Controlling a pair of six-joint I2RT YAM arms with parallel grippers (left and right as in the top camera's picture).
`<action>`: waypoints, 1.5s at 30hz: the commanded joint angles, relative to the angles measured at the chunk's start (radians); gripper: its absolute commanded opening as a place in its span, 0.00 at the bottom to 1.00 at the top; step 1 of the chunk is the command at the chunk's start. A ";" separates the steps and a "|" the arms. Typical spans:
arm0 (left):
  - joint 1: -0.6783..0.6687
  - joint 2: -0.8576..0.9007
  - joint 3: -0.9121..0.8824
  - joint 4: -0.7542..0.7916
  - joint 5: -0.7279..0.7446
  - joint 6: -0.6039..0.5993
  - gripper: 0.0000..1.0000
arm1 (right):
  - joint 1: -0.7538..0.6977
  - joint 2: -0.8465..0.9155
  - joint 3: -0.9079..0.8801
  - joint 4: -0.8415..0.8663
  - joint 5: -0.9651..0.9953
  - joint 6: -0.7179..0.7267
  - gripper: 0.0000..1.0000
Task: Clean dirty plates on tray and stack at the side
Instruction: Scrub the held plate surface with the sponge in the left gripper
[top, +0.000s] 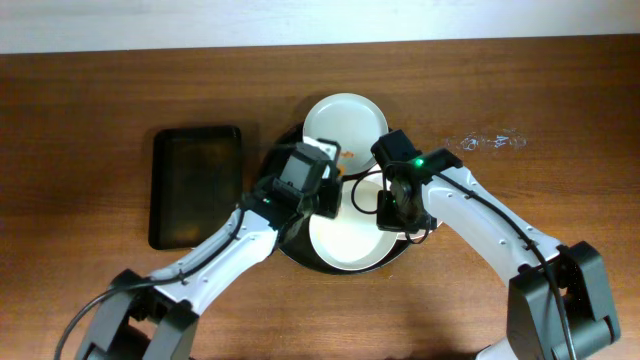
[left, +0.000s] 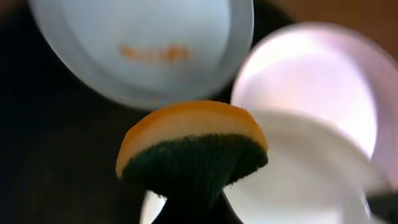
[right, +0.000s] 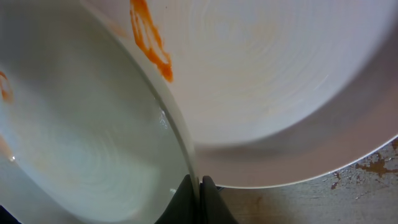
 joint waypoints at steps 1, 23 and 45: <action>-0.021 0.068 -0.010 -0.016 0.143 -0.014 0.00 | 0.007 0.002 0.001 0.000 -0.001 -0.009 0.04; -0.067 0.219 -0.011 0.143 -0.192 0.002 0.00 | 0.007 0.002 0.001 -0.001 -0.001 -0.010 0.04; -0.011 -0.096 -0.011 0.126 -0.202 0.041 0.00 | 0.006 0.002 0.001 -0.014 0.010 -0.032 0.04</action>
